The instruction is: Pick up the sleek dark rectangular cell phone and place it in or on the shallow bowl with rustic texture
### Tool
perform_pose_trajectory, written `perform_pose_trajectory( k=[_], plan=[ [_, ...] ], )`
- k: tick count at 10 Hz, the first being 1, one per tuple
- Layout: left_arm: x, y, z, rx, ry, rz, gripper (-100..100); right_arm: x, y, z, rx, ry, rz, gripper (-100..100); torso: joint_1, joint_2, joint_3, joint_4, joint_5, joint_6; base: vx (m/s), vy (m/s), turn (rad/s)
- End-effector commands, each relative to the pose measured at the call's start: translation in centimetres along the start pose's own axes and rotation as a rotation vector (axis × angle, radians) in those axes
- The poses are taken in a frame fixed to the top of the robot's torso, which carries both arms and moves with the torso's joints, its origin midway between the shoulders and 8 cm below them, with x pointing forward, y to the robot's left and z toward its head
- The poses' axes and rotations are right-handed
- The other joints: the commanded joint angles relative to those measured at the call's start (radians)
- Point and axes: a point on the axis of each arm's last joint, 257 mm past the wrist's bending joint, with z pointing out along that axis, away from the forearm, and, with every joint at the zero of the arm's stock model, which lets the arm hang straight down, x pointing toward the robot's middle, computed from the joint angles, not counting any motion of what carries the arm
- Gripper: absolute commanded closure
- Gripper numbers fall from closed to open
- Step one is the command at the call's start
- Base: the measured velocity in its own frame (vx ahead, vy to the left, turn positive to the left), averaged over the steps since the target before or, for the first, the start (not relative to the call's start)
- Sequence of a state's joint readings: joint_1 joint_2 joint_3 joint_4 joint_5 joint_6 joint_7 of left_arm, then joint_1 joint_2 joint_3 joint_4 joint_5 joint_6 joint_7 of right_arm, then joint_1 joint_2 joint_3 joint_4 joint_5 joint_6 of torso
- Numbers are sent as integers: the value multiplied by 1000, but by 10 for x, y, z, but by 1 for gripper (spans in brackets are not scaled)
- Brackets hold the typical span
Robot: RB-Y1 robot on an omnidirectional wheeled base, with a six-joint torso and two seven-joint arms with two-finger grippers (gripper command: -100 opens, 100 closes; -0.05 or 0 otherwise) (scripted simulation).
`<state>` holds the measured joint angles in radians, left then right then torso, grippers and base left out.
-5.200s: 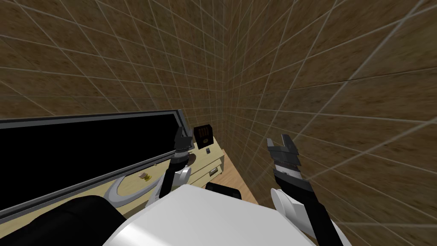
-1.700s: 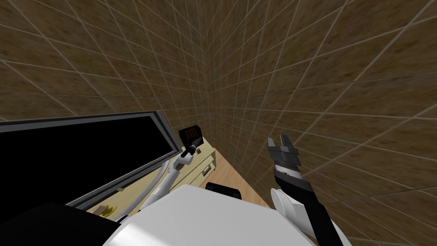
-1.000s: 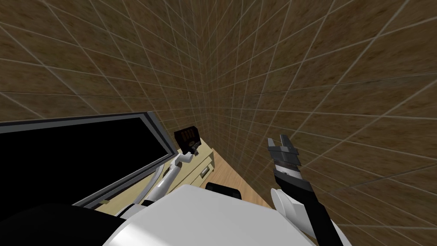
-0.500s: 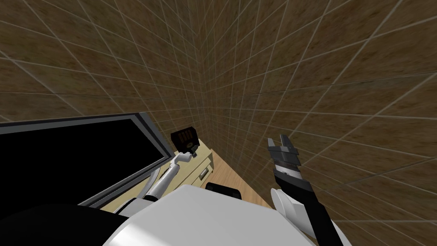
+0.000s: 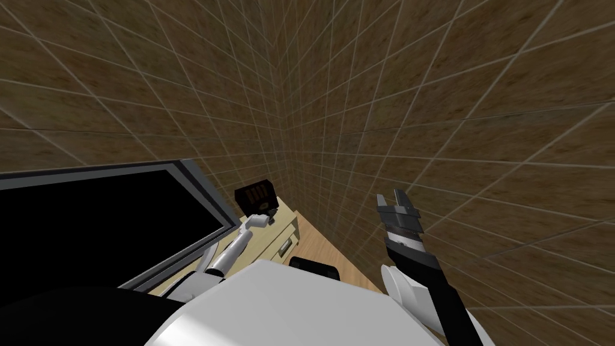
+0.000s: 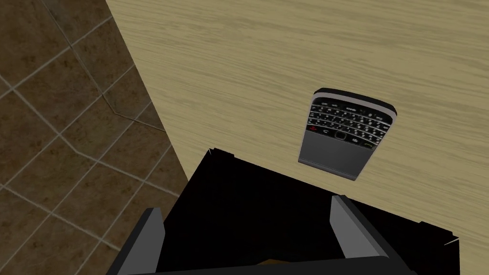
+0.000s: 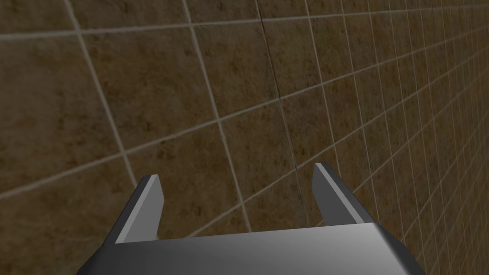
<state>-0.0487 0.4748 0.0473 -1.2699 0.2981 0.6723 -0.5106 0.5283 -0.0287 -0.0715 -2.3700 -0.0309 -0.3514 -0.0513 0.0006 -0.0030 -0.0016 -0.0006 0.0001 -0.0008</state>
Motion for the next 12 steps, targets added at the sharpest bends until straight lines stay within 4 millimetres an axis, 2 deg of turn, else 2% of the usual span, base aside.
perform_pose_trajectory(
  k=[1,2,3,4,5,8,9,11,12],
  plan=[
    [0,13,3,-39,18,2,-100,0,0,0,0,0,0,0,0,0,0,0,0,0,40,4,-31],
    [1,28,5,-89,43,6,-100,0,0,0,0,0,0,0,0,0,0,0,0,0,52,10,-53],
    [2,34,6,-100,46,4,-100,0,0,0,0,0,0,0,0,0,0,0,0,0,47,7,-26],
    [5,50,7,-152,72,6,-100,0,0,0,0,0,0,0,0,0,0,0,0,0,49,2,-51],
    [5,53,7,-157,73,5,-100,0,0,0,0,0,0,0,0,0,0,0,0,0,47,5,-23],
    [11,102,5,-300,144,0,-100,0,0,0,0,0,0,0,0,-1,-1,0,0,0,70,6,-56],
    [13,106,5,-311,148,-2,-100,0,0,0,0,0,0,0,0,-3,-2,-1,0,0,75,14,-13],
    [17,135,0,-392,191,-12,-100,0,0,0,0,0,0,0,1,-1,-1,0,0,0,63,16,-35],
    [17,135,0,-392,191,-12,-100,0,0,0,0,0,0,0,1,-2,-1,0,0,0,55,5,-17]
  ],
)
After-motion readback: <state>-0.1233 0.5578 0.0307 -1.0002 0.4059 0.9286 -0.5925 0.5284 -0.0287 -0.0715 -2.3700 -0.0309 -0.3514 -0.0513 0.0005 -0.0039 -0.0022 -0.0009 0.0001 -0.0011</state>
